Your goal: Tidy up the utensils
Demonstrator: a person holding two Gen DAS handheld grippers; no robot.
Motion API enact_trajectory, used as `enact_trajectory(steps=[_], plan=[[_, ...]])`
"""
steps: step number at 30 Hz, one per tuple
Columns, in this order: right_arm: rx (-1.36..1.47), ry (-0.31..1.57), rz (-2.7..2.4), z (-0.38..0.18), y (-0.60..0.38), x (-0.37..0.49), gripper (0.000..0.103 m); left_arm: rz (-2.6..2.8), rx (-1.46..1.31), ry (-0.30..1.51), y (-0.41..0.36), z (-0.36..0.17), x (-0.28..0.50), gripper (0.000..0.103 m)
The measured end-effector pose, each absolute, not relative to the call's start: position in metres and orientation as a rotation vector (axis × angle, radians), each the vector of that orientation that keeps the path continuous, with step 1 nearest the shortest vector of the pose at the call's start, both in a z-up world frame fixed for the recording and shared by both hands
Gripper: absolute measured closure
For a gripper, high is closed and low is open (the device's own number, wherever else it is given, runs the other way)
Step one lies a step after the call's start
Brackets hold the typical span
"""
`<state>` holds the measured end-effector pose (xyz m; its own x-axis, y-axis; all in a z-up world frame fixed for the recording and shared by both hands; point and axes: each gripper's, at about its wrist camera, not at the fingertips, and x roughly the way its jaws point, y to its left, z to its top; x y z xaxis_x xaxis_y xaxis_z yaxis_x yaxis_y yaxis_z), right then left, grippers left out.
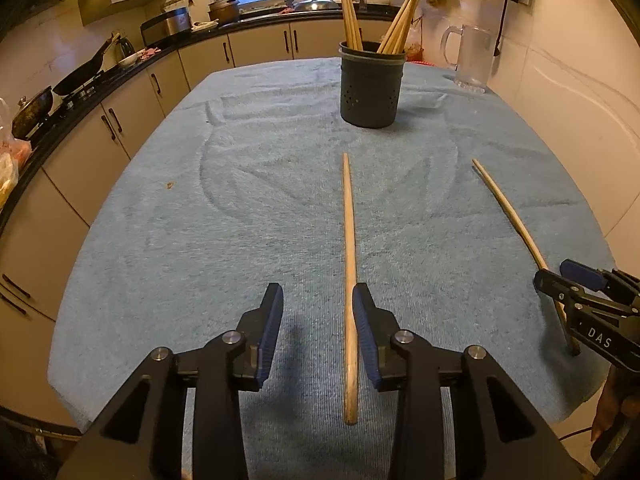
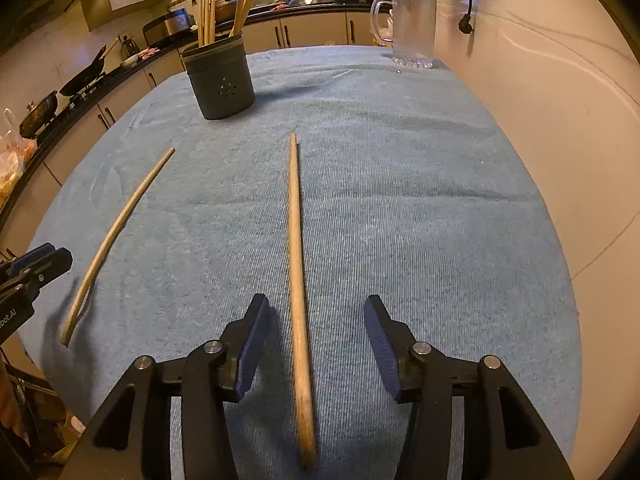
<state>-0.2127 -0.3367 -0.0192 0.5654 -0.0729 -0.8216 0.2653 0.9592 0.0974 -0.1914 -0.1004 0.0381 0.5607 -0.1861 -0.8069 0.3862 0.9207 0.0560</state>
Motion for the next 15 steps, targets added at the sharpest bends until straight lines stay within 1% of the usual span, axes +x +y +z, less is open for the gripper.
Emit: enact_trajectory(steps=[8,12,15], plan=[[0.186,0.964,-0.199,-0.019,-0.339,-0.199,0.049,-0.349,0.222,0.956,-0.101,0.04,-0.169,0.069],[0.156,1.037,-0.15,-0.017,-0.341,-0.178,0.038,-0.368,0.234,0.972,-0.1,0.05,-0.149,0.067],[0.129,1.074,-0.124,-0.017,-0.342,-0.163,0.038,-0.392,0.244,0.992,-0.105,0.053,-0.133,0.067]])
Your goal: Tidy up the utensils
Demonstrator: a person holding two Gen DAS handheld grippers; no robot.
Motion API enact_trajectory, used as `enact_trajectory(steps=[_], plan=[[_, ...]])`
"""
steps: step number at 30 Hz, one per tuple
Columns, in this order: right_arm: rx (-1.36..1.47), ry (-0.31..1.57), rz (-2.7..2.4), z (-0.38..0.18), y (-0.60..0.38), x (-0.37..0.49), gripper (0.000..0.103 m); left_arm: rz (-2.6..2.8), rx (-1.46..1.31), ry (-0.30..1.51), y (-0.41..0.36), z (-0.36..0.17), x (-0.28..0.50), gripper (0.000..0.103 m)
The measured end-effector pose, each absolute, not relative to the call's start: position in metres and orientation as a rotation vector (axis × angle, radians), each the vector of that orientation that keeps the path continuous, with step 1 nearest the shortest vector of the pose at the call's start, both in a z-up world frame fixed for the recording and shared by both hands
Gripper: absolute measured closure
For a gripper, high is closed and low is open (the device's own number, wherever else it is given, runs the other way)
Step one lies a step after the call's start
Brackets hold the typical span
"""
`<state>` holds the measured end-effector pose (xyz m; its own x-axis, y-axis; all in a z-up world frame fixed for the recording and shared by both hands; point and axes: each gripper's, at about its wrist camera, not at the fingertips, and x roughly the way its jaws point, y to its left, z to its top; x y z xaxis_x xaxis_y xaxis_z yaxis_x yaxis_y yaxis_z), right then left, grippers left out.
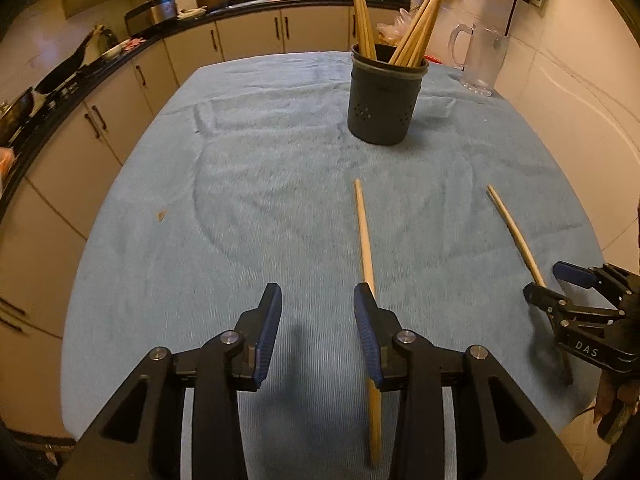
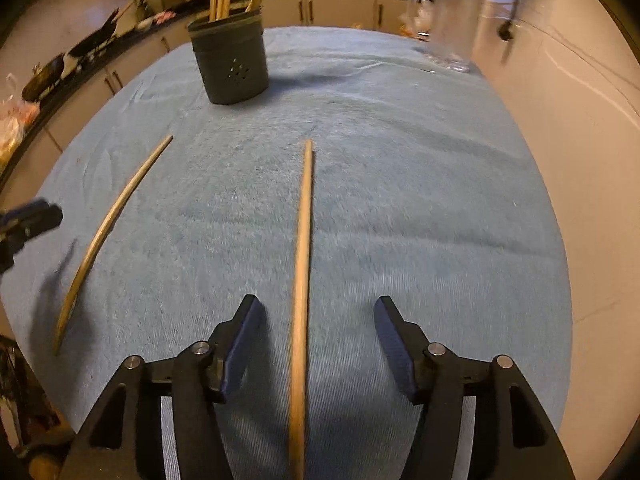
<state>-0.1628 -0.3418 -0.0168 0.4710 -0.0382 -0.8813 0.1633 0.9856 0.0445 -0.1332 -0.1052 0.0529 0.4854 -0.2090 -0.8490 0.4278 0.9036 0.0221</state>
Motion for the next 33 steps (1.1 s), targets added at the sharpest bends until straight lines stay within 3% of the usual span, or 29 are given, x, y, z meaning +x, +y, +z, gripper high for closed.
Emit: enact_trajectory(steps=[3,6,9,23,25,28,31,33], plan=[[0.144,1.108,-0.101,-0.018,-0.349,-0.144,0.042,-0.402,0.272,1.018,-0.116,0.048,-0.117,0.067],[0.118,1.123,-0.115,-0.018,-0.354,-0.126,0.057,-0.415,0.291,1.042,-0.13,0.04,-0.099,0.067],[0.123,1.137,-0.108,-0.018,-0.357,-0.113,0.065,-0.435,0.299,1.059,-0.142,0.036,-0.088,0.067],[0.098,1.174,-0.105,-0.016,-0.357,-0.054,0.069,-0.463,0.348,1.128,-0.185,0.01,-0.043,0.067],[0.103,1.171,-0.106,-0.015,-0.357,-0.046,0.073,-0.47,0.33,1.123,-0.187,0.01,-0.038,0.067],[0.109,1.158,-0.107,-0.015,-0.356,-0.041,0.092,-0.477,0.326,1.113,-0.188,0.01,-0.036,0.067],[0.134,1.136,-0.11,-0.016,-0.36,-0.038,0.097,-0.496,0.334,1.095,-0.186,0.012,-0.038,0.098],[0.184,1.117,-0.101,-0.015,-0.365,-0.039,0.098,-0.492,0.3,1.104,-0.18,0.016,-0.038,0.098]])
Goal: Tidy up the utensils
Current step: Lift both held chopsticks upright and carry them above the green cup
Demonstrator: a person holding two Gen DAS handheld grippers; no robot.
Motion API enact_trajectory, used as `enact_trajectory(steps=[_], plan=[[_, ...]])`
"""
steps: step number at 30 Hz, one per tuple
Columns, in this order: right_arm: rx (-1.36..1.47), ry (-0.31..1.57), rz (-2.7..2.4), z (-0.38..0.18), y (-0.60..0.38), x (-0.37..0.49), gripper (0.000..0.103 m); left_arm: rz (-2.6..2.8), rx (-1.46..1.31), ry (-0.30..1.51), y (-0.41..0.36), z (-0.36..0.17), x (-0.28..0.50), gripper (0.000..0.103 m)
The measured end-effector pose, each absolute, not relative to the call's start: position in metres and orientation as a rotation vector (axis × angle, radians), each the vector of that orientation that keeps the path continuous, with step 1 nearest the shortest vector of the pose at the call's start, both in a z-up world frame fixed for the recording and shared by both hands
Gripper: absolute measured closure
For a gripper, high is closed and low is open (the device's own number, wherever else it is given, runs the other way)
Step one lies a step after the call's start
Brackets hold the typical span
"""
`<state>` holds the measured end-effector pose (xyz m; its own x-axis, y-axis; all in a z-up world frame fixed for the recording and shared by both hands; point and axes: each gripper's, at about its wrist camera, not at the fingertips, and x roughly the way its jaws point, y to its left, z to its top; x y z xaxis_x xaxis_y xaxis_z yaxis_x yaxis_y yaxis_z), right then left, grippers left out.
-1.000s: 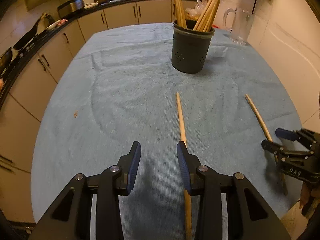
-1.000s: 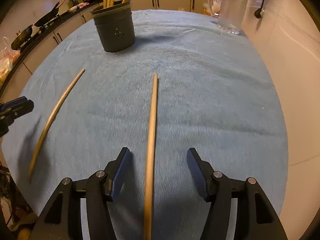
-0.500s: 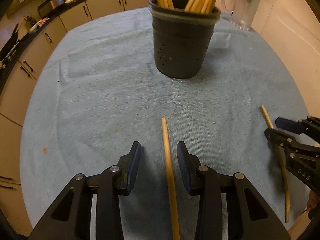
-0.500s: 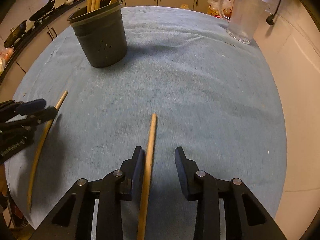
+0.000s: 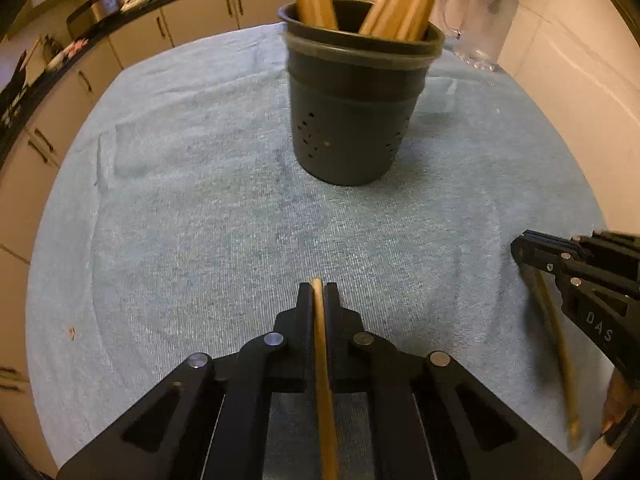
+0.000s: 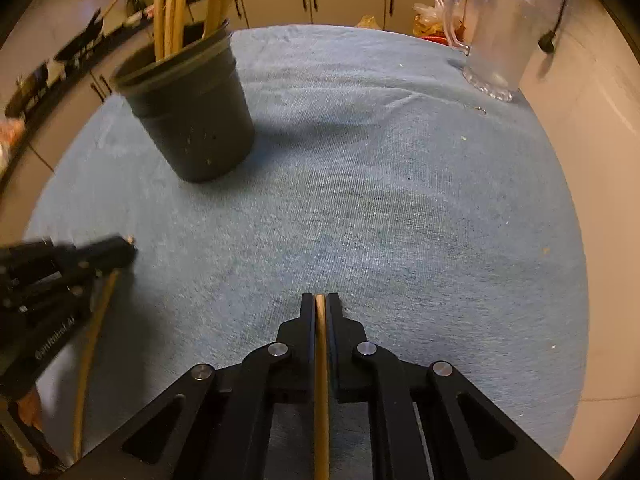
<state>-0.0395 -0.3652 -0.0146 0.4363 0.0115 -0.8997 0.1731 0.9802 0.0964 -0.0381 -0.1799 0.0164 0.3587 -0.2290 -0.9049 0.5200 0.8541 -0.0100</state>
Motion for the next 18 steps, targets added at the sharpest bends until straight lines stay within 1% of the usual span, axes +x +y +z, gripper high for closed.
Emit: enact_trajectory(steps=[4,10,18], plan=[[0.226,1.054,-0.093,0.003,-0.371,-0.049,0.098,-0.492,0.261,1.034,-0.169,0.042,-0.049,0.098],[0.234,0.883,-0.085,0.057,-0.368,-0.077,0.098,-0.518,0.197,0.888,-0.151,0.103,-0.085,0.098],[0.167,0.701,-0.079,0.111,-0.343,-0.131,0.098,-0.499,0.172,0.735,-0.134,0.152,-0.136,0.098]])
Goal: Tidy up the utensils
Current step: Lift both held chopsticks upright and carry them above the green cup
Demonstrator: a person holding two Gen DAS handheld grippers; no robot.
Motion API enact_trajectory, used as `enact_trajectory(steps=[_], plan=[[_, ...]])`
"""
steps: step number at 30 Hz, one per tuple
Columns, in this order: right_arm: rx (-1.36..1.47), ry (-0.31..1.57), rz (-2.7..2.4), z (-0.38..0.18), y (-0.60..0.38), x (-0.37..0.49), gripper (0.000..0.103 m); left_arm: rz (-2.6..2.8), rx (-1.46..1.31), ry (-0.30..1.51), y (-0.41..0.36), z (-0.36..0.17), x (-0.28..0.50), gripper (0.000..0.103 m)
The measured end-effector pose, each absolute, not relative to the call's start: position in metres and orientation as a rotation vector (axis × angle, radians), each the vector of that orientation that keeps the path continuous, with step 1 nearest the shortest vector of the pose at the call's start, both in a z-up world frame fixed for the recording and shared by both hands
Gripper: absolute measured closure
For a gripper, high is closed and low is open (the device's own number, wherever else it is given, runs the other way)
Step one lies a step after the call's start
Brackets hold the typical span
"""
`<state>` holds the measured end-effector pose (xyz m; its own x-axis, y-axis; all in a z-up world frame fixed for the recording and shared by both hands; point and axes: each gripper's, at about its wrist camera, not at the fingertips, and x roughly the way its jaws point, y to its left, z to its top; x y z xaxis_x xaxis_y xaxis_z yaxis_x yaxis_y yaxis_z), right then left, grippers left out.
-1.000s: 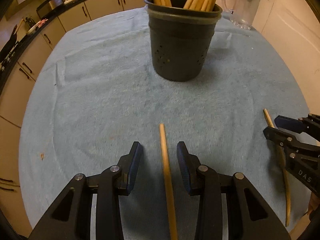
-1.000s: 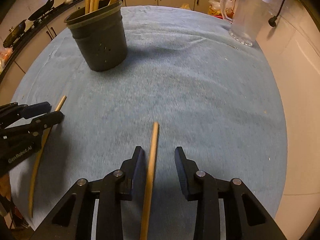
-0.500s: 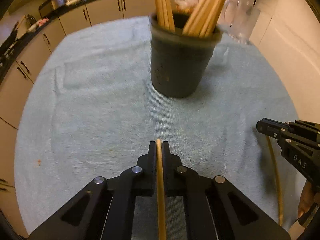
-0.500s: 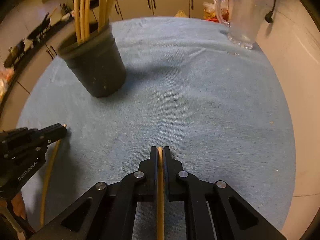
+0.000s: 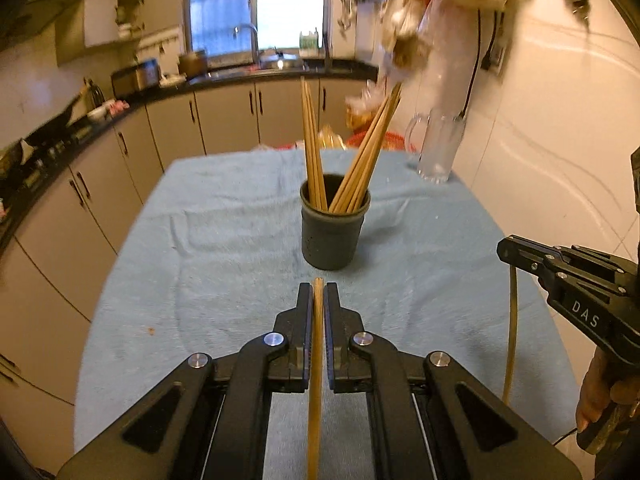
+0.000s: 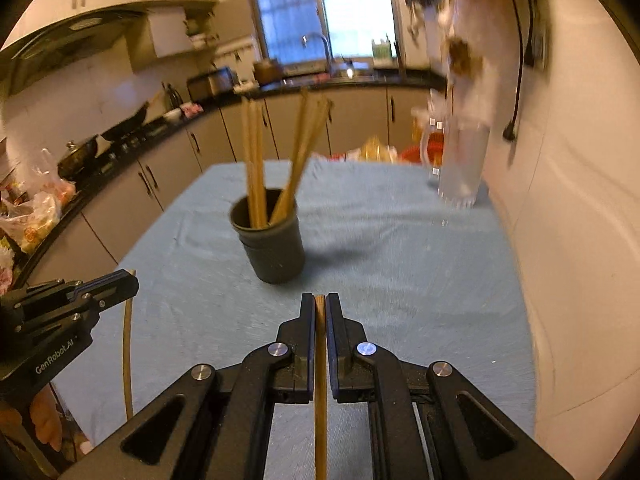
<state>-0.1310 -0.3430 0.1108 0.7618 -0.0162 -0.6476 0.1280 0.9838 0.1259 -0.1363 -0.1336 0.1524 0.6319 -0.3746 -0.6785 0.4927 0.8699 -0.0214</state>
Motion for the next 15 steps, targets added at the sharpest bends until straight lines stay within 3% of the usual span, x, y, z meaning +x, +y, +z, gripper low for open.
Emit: enact_trajectory(steps=[15], plan=[[0.131,0.564,-0.055,0.151,-0.316,-0.21,0.097,-0.513,0.182,0.599,-0.111,0.187,-0.212,0.098]])
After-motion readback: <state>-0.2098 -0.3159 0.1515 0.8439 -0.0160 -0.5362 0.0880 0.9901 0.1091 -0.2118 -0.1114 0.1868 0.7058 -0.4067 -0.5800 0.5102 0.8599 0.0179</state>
